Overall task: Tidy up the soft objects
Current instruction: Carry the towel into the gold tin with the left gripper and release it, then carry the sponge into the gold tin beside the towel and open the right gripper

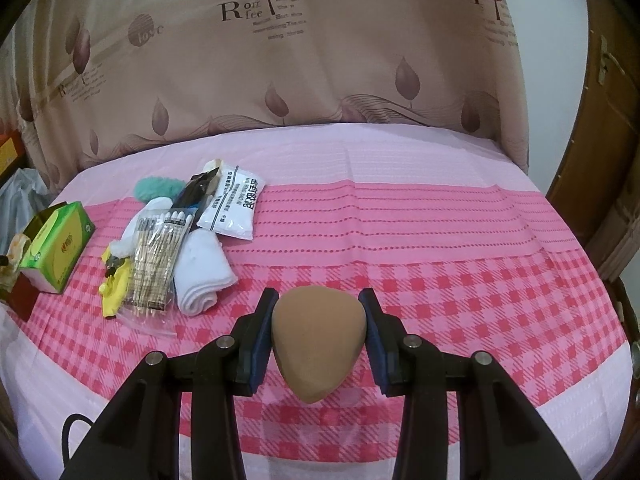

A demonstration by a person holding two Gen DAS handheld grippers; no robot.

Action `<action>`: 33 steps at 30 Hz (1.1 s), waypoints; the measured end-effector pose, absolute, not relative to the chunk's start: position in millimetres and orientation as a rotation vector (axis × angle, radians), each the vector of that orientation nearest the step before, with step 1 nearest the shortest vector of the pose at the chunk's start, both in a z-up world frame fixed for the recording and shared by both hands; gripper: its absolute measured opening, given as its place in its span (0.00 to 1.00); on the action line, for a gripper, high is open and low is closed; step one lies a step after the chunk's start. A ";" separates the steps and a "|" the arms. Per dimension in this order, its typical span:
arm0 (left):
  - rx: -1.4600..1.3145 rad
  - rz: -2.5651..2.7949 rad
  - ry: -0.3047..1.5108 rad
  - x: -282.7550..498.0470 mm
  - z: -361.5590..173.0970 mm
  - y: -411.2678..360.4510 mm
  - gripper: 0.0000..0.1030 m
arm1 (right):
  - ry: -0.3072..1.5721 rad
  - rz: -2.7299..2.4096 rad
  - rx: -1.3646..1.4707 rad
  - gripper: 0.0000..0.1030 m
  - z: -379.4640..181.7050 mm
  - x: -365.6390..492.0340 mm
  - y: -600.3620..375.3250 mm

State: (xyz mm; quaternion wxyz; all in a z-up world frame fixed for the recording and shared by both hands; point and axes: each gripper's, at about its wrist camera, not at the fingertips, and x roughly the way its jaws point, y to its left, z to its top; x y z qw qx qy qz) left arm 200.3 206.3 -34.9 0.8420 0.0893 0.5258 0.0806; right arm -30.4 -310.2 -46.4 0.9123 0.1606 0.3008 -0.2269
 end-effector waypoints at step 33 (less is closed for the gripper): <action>-0.035 0.390 0.957 114.3 -16.4 268.2 0.41 | 0.611 -0.071 0.231 0.37 -14.7 47.7 -183.7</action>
